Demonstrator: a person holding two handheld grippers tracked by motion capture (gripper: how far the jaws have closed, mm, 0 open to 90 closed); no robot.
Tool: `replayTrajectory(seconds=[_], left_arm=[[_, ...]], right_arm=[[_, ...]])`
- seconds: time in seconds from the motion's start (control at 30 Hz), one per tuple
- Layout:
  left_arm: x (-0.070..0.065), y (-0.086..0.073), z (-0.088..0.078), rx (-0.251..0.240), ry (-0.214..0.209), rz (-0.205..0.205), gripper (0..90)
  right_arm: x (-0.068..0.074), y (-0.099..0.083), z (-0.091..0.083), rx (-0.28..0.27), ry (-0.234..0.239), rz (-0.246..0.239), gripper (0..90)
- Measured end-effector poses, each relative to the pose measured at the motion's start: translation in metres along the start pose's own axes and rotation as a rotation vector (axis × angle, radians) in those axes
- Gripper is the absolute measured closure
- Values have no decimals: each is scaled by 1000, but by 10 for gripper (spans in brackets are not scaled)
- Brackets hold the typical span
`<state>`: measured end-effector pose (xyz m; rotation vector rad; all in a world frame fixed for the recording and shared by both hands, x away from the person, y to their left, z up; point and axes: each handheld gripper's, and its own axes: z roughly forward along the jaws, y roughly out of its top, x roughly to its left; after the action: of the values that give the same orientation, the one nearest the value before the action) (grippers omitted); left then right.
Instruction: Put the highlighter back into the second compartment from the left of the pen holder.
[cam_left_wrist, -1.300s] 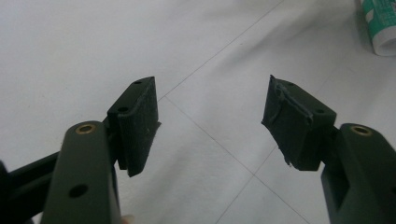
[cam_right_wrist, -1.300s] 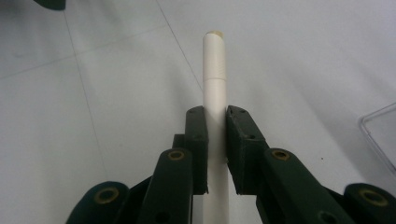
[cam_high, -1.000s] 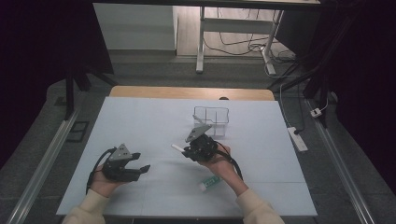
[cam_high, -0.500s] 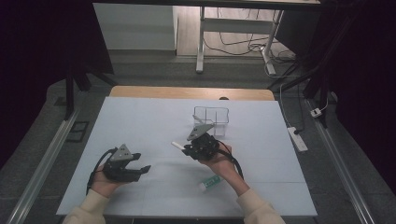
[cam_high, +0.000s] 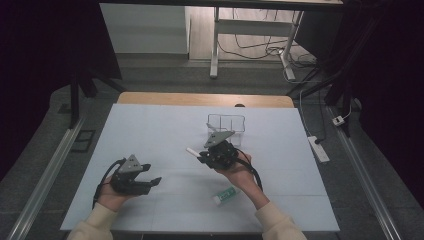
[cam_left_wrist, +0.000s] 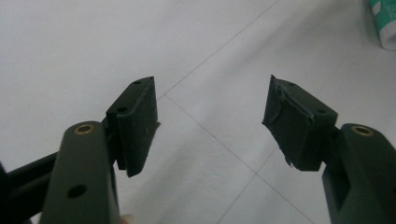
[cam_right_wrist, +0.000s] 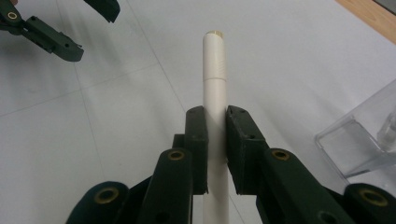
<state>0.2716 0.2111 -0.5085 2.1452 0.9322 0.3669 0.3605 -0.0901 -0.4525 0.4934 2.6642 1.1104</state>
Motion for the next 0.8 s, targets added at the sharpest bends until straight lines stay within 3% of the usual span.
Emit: replayTrajectory(seconds=[0.8], left_arm=[[0, 0, 0, 3, 3, 2, 345]], right_arm=[[-7, 0, -12, -29, -30, 21, 785]])
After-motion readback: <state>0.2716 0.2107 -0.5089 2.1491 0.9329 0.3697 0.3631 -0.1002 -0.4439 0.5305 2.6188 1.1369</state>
